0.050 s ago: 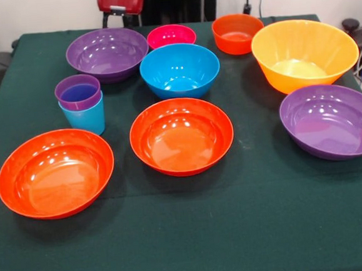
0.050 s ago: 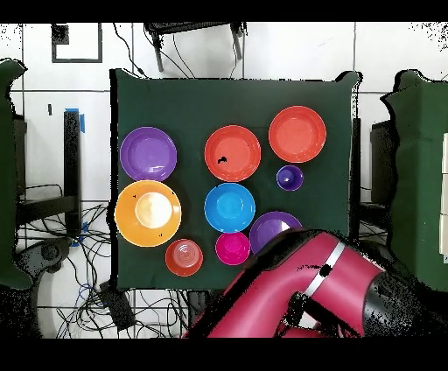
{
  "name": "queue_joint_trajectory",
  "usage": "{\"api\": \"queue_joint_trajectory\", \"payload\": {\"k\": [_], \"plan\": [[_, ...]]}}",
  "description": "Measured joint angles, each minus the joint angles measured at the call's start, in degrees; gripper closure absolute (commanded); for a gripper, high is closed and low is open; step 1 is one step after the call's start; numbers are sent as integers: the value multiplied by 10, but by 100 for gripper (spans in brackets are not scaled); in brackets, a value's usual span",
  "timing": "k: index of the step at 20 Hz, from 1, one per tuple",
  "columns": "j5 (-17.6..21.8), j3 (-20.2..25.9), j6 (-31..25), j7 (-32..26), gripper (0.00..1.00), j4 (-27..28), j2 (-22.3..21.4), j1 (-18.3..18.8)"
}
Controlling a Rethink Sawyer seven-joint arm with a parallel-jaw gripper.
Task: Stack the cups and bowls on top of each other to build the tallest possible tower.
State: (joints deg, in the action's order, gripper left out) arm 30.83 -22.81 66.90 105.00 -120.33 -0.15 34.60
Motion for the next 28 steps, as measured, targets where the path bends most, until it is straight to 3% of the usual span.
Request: {"api": "queue_joint_trajectory", "payload": {"k": [28], "plan": [[-25, 0, 13, 0, 0, 0, 13, 19]]}}
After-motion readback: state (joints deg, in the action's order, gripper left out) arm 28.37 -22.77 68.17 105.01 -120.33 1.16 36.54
